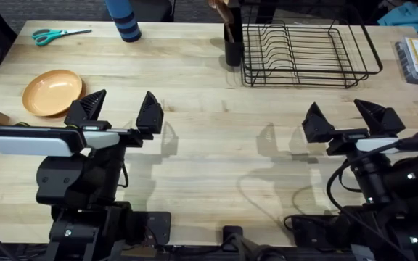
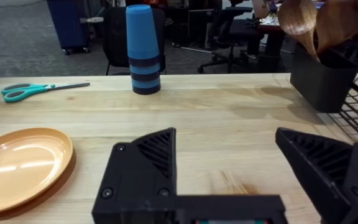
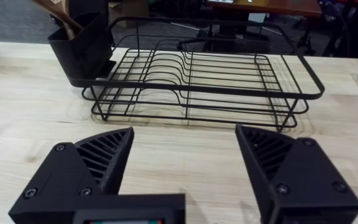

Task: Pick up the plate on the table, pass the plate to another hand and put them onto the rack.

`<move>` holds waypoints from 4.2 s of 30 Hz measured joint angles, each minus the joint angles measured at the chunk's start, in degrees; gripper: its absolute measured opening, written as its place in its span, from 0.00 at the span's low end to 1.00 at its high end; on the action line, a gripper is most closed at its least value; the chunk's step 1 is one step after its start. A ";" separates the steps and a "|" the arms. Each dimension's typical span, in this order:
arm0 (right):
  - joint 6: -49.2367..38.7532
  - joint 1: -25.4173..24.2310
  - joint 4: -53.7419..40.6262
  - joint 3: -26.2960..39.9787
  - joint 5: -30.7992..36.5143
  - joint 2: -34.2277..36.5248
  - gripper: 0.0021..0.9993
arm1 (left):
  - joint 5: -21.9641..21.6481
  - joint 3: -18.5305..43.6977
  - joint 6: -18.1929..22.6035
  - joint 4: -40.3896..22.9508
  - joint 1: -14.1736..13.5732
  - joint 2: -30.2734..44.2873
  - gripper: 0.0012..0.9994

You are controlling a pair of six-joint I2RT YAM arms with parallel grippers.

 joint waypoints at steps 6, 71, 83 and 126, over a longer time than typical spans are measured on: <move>0.00 -0.04 -1.20 0.17 0.13 0.10 0.99 | -0.15 0.00 0.00 -0.11 0.15 0.00 0.99; -3.91 -0.15 -58.51 77.15 -3.54 63.58 0.99 | -4.47 79.52 -5.67 -51.06 15.08 67.77 0.99; -3.91 -0.15 -58.47 77.15 -3.54 63.58 0.99 | -4.46 79.54 -19.93 -53.75 39.34 80.33 0.99; -3.91 -0.15 -58.45 77.15 -3.53 63.58 0.99 | -3.75 80.24 -25.24 -43.93 45.41 112.52 0.87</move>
